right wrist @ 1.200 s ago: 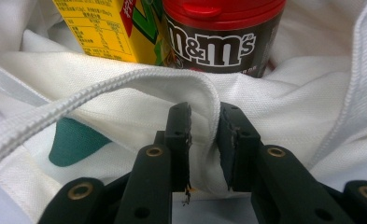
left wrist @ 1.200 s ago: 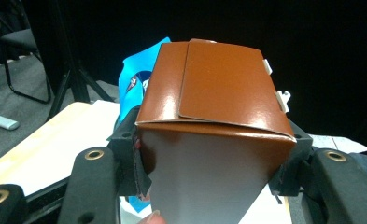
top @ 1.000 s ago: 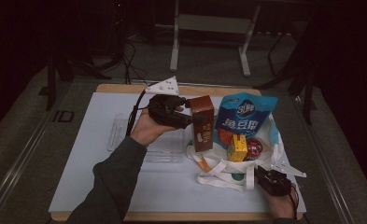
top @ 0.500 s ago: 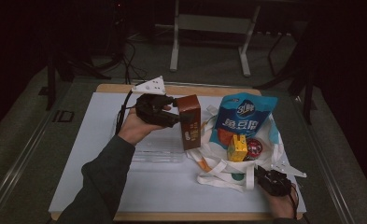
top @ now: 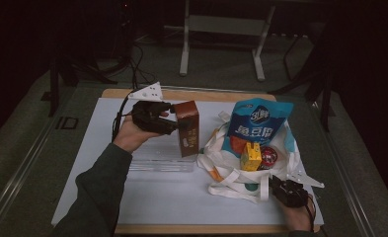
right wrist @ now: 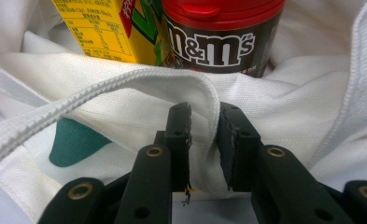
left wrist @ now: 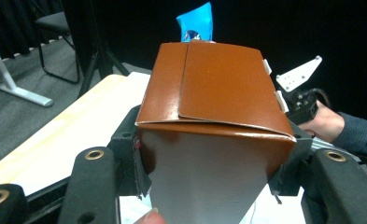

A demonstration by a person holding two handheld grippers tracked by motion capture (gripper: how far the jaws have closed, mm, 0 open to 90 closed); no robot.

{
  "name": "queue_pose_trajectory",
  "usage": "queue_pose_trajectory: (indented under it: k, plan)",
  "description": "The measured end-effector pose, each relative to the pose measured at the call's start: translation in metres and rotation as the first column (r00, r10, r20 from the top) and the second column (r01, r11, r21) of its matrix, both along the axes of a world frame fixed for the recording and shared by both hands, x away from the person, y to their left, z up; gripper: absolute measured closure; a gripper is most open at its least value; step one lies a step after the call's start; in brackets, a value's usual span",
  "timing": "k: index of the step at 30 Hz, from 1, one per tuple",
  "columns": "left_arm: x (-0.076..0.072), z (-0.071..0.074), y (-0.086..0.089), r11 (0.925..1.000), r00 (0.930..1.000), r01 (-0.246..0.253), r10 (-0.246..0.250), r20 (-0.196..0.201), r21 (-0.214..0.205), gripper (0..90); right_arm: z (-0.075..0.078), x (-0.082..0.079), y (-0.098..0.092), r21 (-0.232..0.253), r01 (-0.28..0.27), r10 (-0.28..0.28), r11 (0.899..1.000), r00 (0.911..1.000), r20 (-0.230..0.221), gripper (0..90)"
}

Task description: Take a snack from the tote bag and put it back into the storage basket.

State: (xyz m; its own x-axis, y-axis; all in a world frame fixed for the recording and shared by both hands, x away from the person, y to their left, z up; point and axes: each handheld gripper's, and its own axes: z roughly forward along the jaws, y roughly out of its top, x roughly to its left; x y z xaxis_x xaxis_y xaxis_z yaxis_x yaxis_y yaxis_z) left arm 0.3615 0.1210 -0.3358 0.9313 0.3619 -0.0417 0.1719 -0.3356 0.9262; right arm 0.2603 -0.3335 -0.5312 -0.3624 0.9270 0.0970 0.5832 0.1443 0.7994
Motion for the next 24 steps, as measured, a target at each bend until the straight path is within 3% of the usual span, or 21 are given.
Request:
queue_pose_trajectory:
  k: [15, 24]
  plan:
    - [0.002, -0.006, 0.02, 0.9973, 0.9992, -0.038, 0.038, 0.011, 0.062, 42.8, 0.0, 0.0, 0.0, -0.001, 0.0, 0.0, 1.0, 1.0, -0.001, 74.7]
    - [0.005, -0.014, 0.038, 0.9945, 0.998, -0.062, 0.063, -0.006, 0.085, 42.8, 0.0, 0.0, 0.0, -0.001, 0.0, 0.0, 1.0, 1.0, -0.001, 74.7]
